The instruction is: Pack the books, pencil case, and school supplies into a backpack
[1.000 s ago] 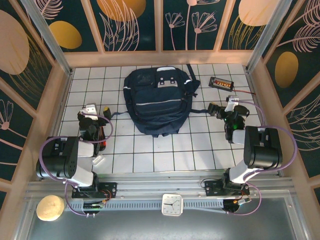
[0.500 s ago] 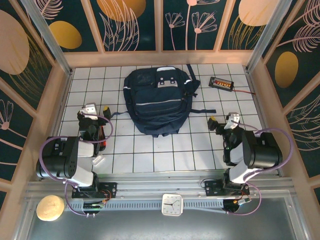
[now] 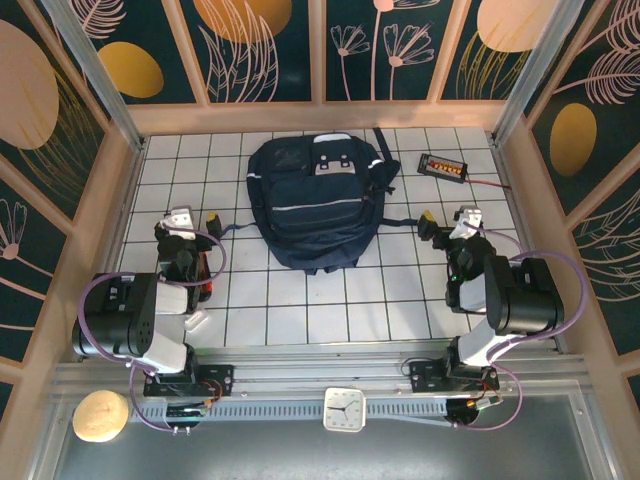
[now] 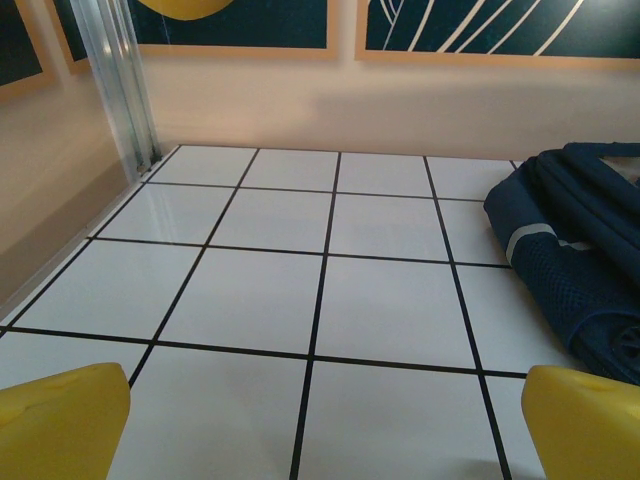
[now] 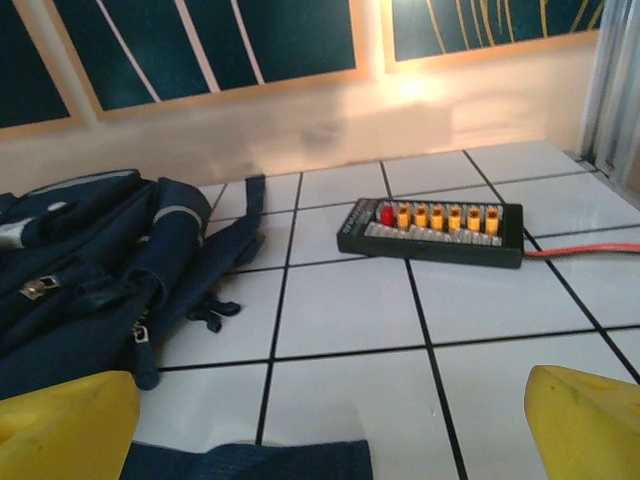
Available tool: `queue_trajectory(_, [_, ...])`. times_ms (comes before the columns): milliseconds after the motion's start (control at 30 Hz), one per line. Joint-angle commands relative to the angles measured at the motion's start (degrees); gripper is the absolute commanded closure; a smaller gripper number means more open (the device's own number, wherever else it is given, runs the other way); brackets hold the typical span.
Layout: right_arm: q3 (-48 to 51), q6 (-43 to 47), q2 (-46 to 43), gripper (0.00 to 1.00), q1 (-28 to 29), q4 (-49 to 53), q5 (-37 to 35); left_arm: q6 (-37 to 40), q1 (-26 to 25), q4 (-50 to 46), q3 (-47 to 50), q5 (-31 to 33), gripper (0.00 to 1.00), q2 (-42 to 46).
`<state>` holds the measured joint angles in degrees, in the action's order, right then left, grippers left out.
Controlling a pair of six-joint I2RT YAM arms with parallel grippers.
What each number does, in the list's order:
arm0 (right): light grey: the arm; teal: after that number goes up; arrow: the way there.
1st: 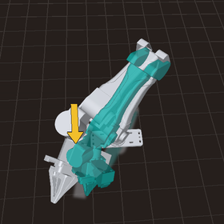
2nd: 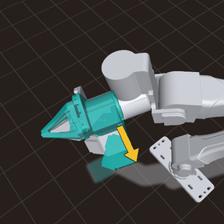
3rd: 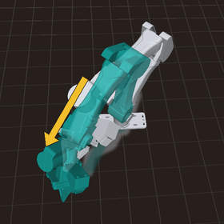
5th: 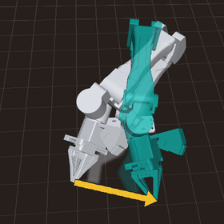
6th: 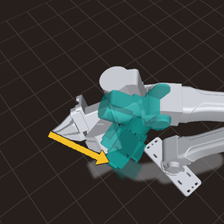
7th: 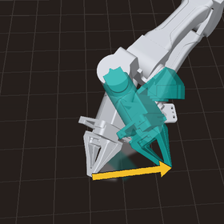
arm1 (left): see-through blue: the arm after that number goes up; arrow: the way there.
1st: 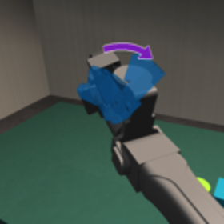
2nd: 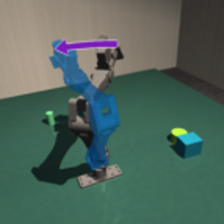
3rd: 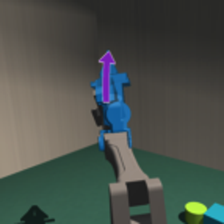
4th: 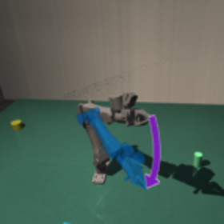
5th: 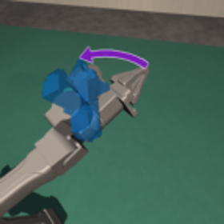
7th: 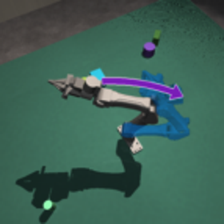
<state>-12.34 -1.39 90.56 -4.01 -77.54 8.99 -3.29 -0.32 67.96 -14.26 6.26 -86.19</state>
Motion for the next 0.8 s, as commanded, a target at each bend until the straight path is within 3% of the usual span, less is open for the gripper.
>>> queue_trajectory(0, [-0.47,0.49,-0.84,0.01,0.70,1.51,-3.02,-1.04,0.40,3.58,0.29,-0.46,0.01,-0.53])
queue_trajectory(767, [-0.35,0.60,-0.87,0.01,0.91,1.41,-3.46,-1.02,0.40,3.58,0.28,-0.46,0.01,-0.49])
